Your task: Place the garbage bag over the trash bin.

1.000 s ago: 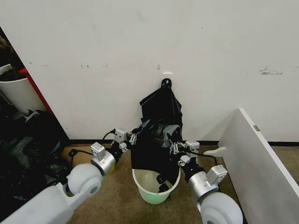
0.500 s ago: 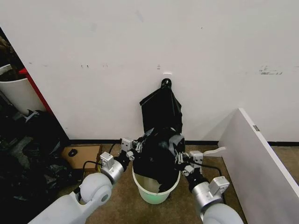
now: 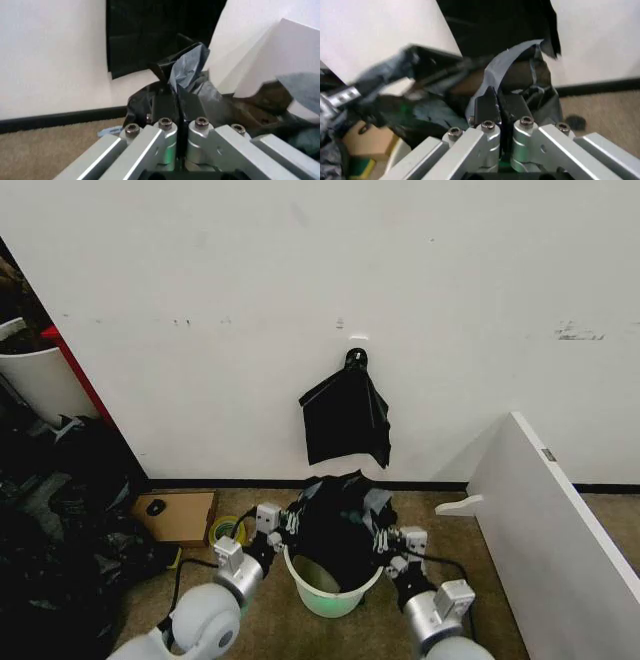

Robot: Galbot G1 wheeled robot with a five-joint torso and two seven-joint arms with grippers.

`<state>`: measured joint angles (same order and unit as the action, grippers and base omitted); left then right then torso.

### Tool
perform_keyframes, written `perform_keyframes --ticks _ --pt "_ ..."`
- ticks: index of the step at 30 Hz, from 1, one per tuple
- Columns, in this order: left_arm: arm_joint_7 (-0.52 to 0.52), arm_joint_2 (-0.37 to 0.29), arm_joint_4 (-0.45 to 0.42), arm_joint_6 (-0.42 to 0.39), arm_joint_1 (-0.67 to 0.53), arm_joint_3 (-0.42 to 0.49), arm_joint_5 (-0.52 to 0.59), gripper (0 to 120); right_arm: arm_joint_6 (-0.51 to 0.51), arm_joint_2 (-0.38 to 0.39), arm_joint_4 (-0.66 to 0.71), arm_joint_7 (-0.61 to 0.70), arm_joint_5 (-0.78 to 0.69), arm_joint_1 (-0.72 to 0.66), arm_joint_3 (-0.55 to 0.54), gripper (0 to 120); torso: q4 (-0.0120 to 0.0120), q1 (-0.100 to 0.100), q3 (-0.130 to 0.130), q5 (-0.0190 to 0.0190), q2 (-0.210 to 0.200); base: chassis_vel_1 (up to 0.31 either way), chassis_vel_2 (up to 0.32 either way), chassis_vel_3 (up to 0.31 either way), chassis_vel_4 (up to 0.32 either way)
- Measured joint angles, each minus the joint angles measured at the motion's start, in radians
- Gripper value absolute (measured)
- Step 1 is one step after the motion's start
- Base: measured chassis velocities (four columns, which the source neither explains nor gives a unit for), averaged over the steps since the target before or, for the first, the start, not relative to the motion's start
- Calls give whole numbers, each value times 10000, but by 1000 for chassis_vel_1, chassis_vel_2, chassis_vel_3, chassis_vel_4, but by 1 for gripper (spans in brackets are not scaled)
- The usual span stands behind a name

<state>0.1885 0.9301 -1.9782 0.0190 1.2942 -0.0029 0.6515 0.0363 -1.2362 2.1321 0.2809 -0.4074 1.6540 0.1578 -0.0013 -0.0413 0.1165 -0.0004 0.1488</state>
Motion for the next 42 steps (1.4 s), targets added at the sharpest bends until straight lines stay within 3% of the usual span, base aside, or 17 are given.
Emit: perform_keyframes --ticks 20,42 --pt "563 384 -151 -8 1007 -523 -355 0 388 -276 190 1142 -261 508 -546 0 0 0 1 -1 0 0 0 0 0" --pt "1252 -422 -932 -829 2628 -900 -798 0 3422 -453 483 4401 -1463 4 -751 0 1 0 1 0 1 0 0 0 0"
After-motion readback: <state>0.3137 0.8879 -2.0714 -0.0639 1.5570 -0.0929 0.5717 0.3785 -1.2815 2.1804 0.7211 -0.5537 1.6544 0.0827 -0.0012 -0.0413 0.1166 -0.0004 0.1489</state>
